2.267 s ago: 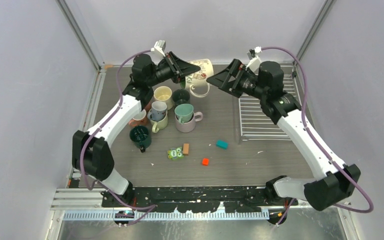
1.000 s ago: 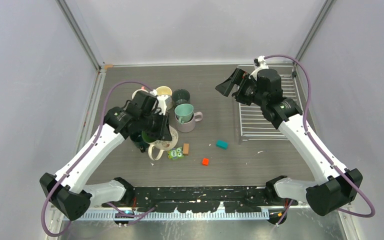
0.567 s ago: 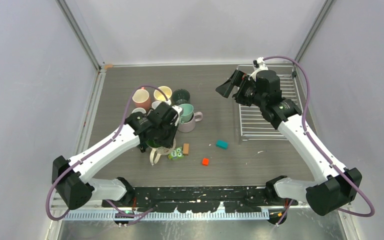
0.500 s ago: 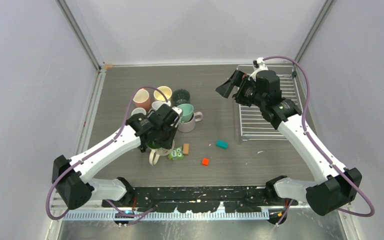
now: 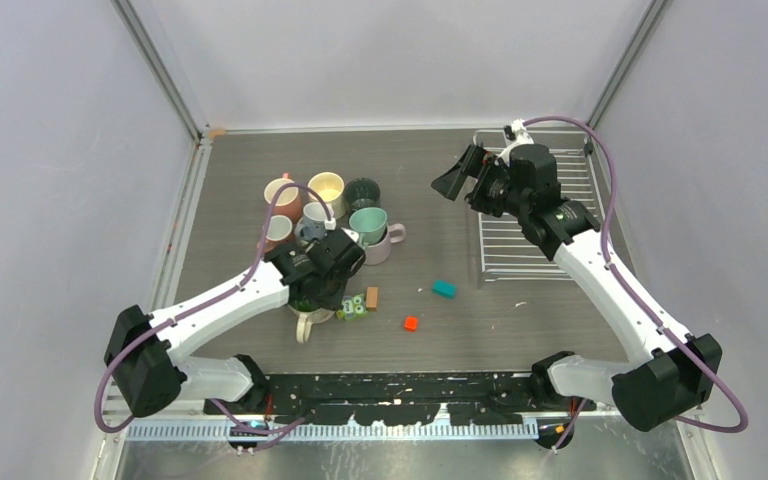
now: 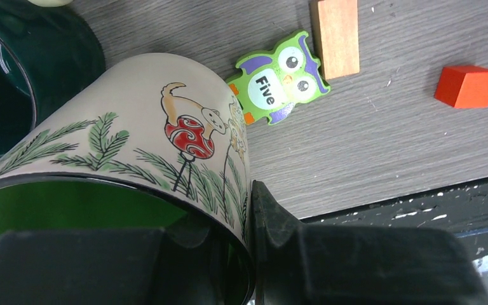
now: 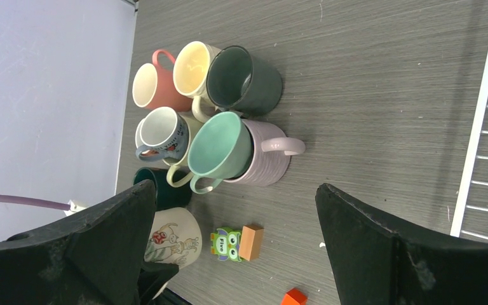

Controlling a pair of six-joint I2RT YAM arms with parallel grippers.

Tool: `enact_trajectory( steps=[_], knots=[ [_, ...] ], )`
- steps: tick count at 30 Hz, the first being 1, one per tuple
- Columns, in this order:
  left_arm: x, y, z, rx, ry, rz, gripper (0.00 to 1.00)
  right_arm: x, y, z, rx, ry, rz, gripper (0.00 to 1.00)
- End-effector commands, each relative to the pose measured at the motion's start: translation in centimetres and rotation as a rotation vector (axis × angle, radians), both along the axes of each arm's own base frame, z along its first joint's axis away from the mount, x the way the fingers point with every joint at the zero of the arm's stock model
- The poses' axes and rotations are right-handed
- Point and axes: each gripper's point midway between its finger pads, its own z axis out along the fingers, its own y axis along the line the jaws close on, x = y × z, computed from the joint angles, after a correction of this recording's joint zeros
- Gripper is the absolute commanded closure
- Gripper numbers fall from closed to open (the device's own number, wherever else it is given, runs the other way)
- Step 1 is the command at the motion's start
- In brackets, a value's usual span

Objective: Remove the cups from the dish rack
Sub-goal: Place the cup at the center of the board.

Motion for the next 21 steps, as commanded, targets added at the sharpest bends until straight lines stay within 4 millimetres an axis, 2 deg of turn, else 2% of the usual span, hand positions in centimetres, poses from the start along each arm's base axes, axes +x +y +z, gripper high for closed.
enact_trajectory(
  steps=[1,21],
  knots=[
    [2.3,-0.7,1.6,-0.039,-0.133,0.075,1.0,0.2,-0.1,1.4,0.015,-0.055,-0.001,0.0],
    [1.7,0.3,-1.8,0.059,-0.102,0.165,1.0,-0.1,0.0,0.8,0.005,-0.041,0.013,0.0]
  ],
)
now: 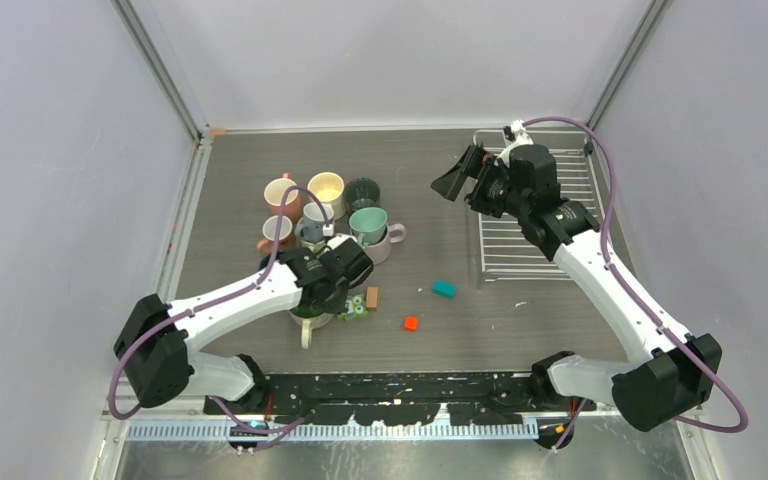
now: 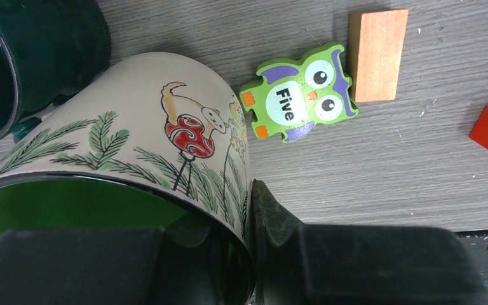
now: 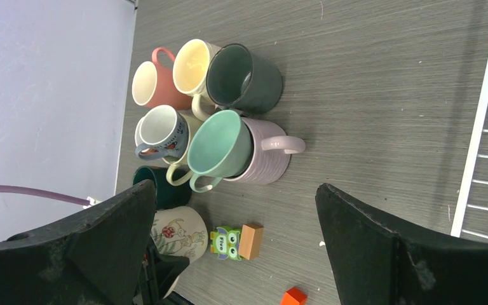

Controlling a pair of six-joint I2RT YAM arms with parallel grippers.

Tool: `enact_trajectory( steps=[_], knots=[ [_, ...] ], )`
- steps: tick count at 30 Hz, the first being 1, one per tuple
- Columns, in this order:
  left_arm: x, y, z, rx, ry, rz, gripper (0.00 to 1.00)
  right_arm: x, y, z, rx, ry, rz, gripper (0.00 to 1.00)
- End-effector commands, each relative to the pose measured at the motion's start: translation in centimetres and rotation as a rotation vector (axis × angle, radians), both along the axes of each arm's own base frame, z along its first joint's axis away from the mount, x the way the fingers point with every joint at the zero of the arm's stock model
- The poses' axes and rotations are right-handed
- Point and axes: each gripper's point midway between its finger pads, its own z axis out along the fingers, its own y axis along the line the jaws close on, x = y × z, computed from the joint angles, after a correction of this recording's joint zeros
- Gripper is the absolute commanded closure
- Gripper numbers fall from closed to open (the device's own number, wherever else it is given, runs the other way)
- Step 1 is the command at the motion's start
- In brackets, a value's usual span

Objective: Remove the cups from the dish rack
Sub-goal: Place the cup at the center of the board.

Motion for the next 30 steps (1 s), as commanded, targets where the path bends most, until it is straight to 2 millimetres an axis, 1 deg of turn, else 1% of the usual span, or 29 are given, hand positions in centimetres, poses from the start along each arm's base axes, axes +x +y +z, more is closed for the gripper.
enact_trajectory(
  steps=[1,12,19,26,30],
  knots=[
    [1.5,0.0,0.6,0.006,-0.085,0.034,1.0,0.0,-0.1,0.9,0.005,-0.044,0.007,0.0],
    [1.6,-0.9,0.0,-0.013,-0.068,0.029,1.0,0.0,-0.1,0.8,0.0,-0.039,0.008,0.0],
    [1.9,-2.7,-0.1,-0.063,-0.053,0.001,1.0,0.0,-0.3,0.8,-0.007,-0.041,0.004,0.0],
    [3.2,-4.5,0.7,-0.095,-0.076,-0.025,1.0,-0.1,-0.3,0.9,-0.011,-0.041,0.002,0.0],
    [3.7,-5.4,0.8,-0.095,-0.07,-0.059,1.0,-0.1,-0.4,0.9,-0.015,-0.038,0.002,0.0]
  ],
)
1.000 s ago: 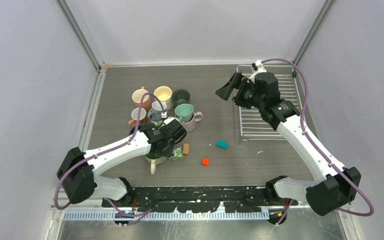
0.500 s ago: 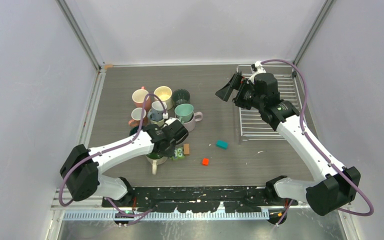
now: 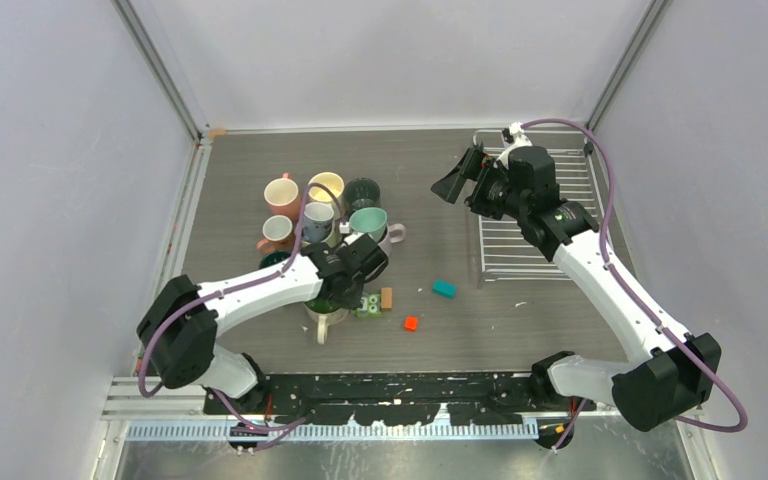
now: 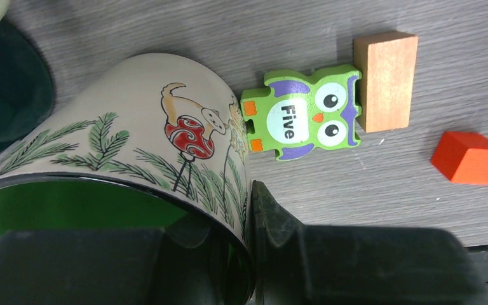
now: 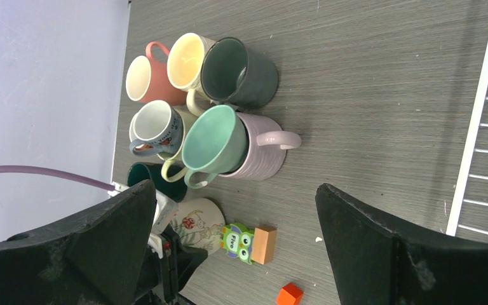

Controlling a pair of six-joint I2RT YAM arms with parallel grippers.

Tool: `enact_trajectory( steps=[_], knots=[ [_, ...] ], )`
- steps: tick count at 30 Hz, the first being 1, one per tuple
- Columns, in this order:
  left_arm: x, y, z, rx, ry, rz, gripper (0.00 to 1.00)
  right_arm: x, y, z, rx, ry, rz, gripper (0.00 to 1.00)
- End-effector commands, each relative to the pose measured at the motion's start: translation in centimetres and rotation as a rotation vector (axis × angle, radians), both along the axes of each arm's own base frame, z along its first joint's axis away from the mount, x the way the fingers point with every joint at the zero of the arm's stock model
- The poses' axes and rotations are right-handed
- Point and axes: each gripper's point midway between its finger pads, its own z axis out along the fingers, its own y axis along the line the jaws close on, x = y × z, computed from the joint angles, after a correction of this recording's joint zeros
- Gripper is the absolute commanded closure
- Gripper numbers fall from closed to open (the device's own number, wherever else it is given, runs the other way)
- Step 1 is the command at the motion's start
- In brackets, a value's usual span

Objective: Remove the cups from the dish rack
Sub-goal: Place the cup at the center of the board.

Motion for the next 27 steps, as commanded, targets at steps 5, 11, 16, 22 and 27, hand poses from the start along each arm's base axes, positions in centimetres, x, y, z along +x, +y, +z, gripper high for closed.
enact_trajectory(
  steps=[5,11,16,22,27],
  knots=[
    [3.2,-2.8,2.6,-0.064,-0.097,-0.054,1.0,0.1,-0.4,1.5,-0.006,-0.051,-0.004,0.0],
    [4.5,-2.0,2.9,-0.083,-0.096,-0.041,1.0,0.1,-0.3,1.5,-0.008,-0.049,-0.003,0.0],
    [5.7,-1.7,3.1,-0.099,-0.082,-0.054,1.0,0.2,-0.3,1.3,-0.008,-0.044,-0.003,0.0],
    [6.1,-1.4,3.4,-0.096,-0.074,-0.059,1.0,0.1,-0.3,1.2,-0.01,-0.039,-0.002,0.0],
    [6.2,-1.0,4.2,-0.096,-0.089,-0.05,0.85,0.0,-0.3,1.2,-0.013,-0.035,0.001,0.0]
  ],
)
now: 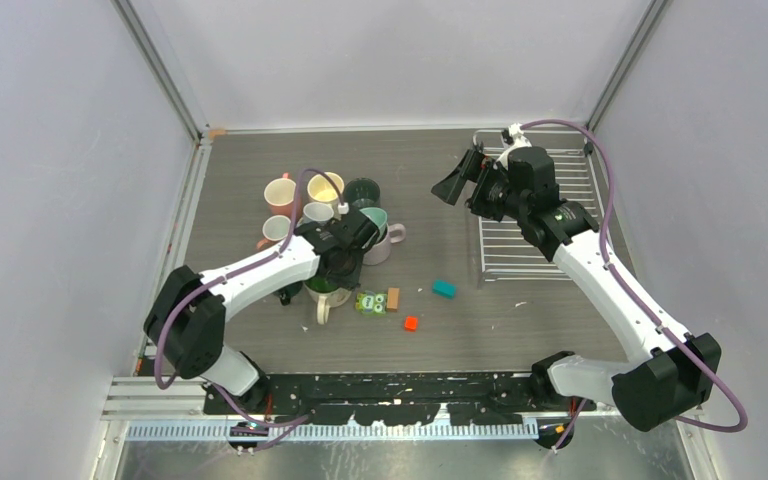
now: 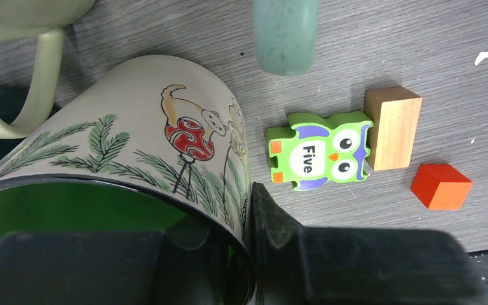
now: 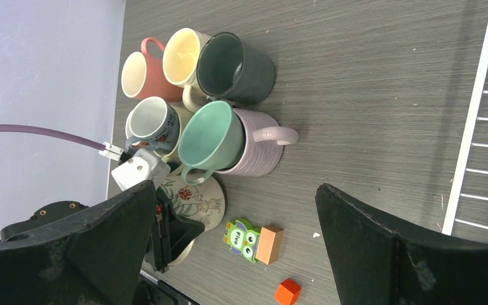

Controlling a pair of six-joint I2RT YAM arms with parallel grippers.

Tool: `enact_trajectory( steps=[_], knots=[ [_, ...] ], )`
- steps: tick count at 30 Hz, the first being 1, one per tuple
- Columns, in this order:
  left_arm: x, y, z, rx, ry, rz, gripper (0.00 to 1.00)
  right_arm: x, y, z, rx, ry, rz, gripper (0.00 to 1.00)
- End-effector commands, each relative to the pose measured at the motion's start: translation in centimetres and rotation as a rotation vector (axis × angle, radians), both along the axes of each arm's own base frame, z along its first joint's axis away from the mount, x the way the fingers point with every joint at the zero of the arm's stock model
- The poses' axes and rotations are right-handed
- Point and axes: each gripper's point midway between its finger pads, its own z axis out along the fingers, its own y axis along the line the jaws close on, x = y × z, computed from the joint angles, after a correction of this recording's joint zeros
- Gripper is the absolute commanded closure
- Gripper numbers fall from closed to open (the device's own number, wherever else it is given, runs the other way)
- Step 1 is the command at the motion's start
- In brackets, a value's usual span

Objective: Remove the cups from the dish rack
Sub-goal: Place the cup at the center of the board.

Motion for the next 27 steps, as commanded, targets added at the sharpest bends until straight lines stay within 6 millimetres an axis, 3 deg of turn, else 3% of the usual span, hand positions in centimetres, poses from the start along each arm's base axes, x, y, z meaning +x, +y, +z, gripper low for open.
enact_trajectory(
  steps=[1,4,13,21,27],
  knots=[
    [1.9,-0.6,3.4,-0.043,-0.101,-0.012,0.82,0.2,-0.2,1.4,-0.006,-0.045,0.0,0.0],
    [1.9,-0.4,3.5,-0.041,-0.101,-0.016,0.75,0.2,-0.2,1.4,-0.005,-0.042,0.003,0.0],
    [1.9,-0.3,4.0,-0.048,-0.109,-0.027,0.67,0.1,-0.2,1.5,-0.001,-0.04,0.003,0.0],
    [1.1,0.3,7.1,-0.071,-0.14,-0.065,0.54,0.1,-0.2,2.0,0.006,-0.042,-0.002,0.0],
    [0.3,0.4,10.7,-0.132,-0.195,-0.104,0.36,-0.1,-0.3,2.6,0.009,-0.049,-0.008,0.0]
  ],
)
